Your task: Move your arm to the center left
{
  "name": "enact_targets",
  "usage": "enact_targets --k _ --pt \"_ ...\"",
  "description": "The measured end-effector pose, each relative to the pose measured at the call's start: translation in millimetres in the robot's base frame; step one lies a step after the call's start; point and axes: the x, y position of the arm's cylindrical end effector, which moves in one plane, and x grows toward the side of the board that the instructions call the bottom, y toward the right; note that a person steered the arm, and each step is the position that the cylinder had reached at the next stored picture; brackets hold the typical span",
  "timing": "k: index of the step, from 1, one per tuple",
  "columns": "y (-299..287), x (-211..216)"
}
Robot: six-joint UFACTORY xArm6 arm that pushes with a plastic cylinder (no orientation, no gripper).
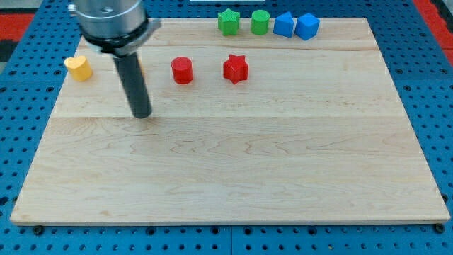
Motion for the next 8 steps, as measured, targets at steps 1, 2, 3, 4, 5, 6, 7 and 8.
enact_targets --k 1,2,3,4,5,6,7,8 --pt "-43 0" --pt "-86 0" --pt "-115 0" --pt "-149 2" --pt "-149 2" --pt "-149 -12" --pt "-140 -60" --pt "-145 -79"
